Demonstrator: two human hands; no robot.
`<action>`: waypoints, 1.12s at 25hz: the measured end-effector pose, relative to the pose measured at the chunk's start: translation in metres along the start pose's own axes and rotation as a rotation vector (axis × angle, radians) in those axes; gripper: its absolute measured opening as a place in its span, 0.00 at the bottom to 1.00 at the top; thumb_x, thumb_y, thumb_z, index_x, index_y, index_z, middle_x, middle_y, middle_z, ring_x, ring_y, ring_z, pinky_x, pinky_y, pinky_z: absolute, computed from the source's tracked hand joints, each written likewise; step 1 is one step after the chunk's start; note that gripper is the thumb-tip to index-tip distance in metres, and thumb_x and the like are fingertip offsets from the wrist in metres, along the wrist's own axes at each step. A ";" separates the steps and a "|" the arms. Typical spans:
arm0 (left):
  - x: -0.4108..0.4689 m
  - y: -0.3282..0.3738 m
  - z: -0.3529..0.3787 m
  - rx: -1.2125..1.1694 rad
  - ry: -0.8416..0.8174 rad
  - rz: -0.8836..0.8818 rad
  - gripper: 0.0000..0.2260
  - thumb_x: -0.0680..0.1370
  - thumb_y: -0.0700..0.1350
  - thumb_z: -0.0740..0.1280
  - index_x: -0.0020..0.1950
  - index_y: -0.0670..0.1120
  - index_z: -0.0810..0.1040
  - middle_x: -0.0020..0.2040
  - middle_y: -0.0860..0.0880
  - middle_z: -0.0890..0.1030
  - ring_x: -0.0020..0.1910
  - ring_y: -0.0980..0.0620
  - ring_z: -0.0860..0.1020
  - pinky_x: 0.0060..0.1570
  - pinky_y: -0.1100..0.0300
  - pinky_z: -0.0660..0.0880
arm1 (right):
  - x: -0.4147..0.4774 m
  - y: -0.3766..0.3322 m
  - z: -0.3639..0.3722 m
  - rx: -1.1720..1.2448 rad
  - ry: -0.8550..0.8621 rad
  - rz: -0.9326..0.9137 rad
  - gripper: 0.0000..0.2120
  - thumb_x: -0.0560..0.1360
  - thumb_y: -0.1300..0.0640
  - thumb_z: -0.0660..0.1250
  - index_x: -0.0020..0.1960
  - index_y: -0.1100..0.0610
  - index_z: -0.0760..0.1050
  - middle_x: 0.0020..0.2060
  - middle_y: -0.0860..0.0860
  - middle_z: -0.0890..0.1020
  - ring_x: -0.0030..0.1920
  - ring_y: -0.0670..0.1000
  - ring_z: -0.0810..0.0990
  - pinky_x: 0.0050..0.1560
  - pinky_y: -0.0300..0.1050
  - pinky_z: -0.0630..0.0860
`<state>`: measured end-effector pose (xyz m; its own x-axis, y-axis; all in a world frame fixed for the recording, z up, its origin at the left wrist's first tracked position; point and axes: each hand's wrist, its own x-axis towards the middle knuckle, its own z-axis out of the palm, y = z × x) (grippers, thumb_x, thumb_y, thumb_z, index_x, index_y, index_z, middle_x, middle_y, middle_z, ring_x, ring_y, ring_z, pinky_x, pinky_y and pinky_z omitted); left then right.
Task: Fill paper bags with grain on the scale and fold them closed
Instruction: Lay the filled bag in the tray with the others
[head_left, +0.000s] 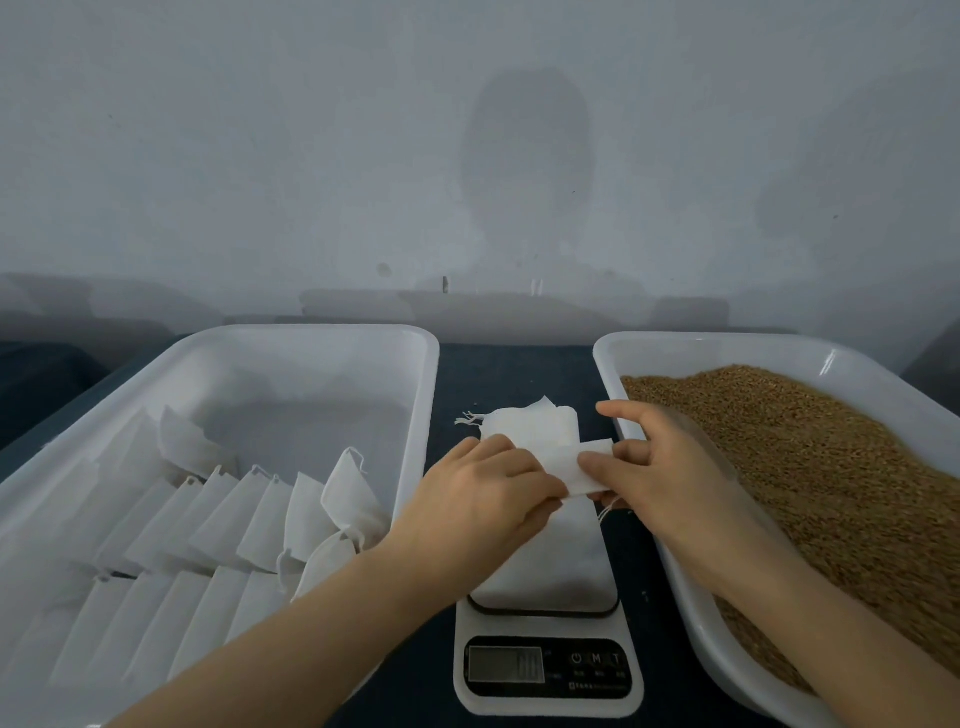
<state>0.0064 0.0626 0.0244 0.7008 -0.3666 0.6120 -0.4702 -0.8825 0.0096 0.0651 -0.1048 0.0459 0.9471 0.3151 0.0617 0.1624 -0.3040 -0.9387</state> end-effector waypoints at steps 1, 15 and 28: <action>0.000 0.000 0.000 0.004 -0.002 -0.009 0.05 0.71 0.44 0.75 0.45 0.46 0.85 0.38 0.51 0.83 0.36 0.49 0.80 0.33 0.57 0.77 | 0.000 0.000 0.000 -0.004 0.001 -0.003 0.21 0.73 0.60 0.71 0.61 0.47 0.68 0.32 0.47 0.83 0.34 0.44 0.83 0.30 0.30 0.75; 0.010 0.001 0.002 -1.025 -0.068 -0.993 0.08 0.71 0.48 0.75 0.33 0.53 0.80 0.35 0.53 0.83 0.35 0.60 0.80 0.33 0.69 0.73 | 0.002 0.007 0.004 -0.051 -0.001 -0.135 0.10 0.74 0.47 0.65 0.46 0.54 0.75 0.35 0.48 0.84 0.36 0.43 0.83 0.35 0.33 0.78; 0.011 0.007 0.003 -1.206 -0.088 -1.035 0.06 0.75 0.45 0.70 0.40 0.45 0.77 0.36 0.50 0.84 0.36 0.56 0.82 0.34 0.66 0.75 | 0.004 0.012 0.005 0.088 -0.186 -0.065 0.06 0.76 0.57 0.66 0.47 0.55 0.82 0.37 0.50 0.85 0.39 0.49 0.85 0.40 0.40 0.81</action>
<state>0.0119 0.0513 0.0292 0.9812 0.1640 -0.1017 0.1074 -0.0259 0.9939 0.0696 -0.1024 0.0327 0.8667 0.4942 0.0675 0.1894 -0.2009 -0.9611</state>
